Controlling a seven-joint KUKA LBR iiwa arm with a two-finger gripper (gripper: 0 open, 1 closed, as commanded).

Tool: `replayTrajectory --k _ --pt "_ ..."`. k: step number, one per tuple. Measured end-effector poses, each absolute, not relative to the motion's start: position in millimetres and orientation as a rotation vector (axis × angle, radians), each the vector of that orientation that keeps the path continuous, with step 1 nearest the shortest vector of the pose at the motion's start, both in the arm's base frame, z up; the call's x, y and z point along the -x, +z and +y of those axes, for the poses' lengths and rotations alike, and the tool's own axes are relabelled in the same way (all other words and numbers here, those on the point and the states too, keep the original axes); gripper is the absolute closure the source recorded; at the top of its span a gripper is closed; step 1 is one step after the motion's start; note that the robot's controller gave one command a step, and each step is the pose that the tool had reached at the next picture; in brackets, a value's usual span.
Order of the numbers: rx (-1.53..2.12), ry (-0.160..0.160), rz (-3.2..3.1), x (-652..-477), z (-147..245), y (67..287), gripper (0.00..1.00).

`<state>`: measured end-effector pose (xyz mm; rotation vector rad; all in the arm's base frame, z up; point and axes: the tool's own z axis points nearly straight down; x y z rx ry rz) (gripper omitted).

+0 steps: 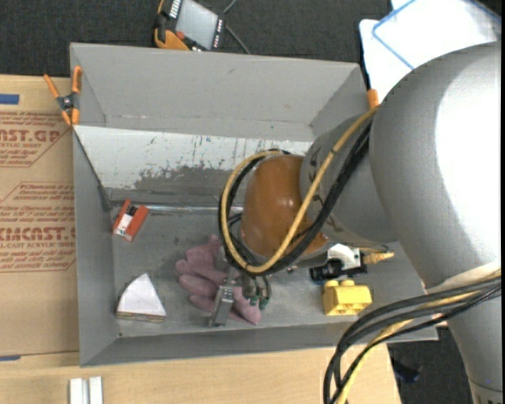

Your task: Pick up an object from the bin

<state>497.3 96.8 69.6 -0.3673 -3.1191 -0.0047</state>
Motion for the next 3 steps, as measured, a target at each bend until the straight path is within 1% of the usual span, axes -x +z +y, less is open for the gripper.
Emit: replayTrajectory --k 1,2,3 --pt "0.349 -0.004 -3.121 -499.1 97.0 69.5 0.00" --pt "0.367 -0.009 -3.124 -498.9 97.5 70.6 1.00" --pt "0.367 -0.009 -3.124 -498.9 97.5 70.6 1.00"
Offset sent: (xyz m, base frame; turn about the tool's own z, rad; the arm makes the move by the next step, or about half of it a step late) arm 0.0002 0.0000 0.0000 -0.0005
